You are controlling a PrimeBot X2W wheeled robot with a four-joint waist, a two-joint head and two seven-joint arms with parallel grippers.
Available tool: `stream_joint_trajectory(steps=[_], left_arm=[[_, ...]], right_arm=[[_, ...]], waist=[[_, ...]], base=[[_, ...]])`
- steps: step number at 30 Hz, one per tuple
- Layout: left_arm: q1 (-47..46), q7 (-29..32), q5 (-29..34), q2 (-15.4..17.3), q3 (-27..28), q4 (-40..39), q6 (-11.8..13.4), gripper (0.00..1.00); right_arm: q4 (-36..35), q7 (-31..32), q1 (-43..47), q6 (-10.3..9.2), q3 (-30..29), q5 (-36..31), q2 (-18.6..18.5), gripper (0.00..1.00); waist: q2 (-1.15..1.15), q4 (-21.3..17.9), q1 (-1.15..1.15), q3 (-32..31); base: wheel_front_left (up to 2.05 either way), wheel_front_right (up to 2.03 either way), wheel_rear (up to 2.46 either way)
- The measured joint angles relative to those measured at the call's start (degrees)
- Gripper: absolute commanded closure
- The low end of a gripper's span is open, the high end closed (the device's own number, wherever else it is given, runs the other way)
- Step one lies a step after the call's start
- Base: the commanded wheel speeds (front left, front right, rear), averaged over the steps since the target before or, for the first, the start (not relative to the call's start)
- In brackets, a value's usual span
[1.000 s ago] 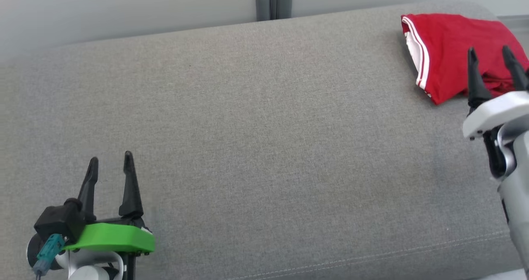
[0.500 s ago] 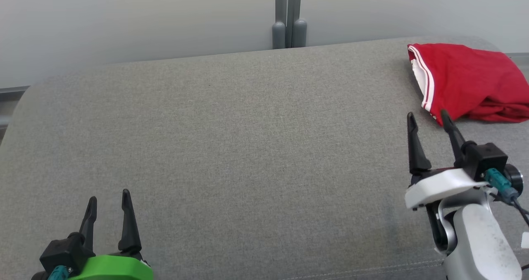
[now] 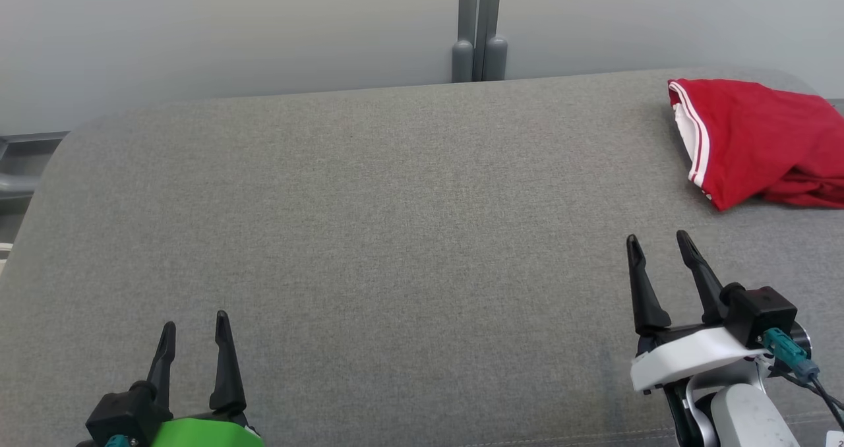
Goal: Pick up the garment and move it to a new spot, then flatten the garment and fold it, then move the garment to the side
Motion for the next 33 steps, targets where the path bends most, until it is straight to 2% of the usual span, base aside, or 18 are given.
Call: stream_joint_trajectory(steps=[9,33], left_arm=[[-0.02,-0.08,0.29,0.02,-0.38,0.49,0.38,0.00],[0.18,-0.16,0.27,1.09,-1.72,0.62,0.16,0.00]], right_arm=[[-0.18,-0.16,1.74,0.00,2.20,0.66,0.00,0.00],[0.41,-0.18,2.02,0.00,3.00,1.07,0.00,0.00]], waist=[[0.00,-0.09,0.00,-0.34],[0.00,-0.24,0.00,-1.42]], base=[[0.00,0.00,0.00],[0.00,0.00,0.00]])
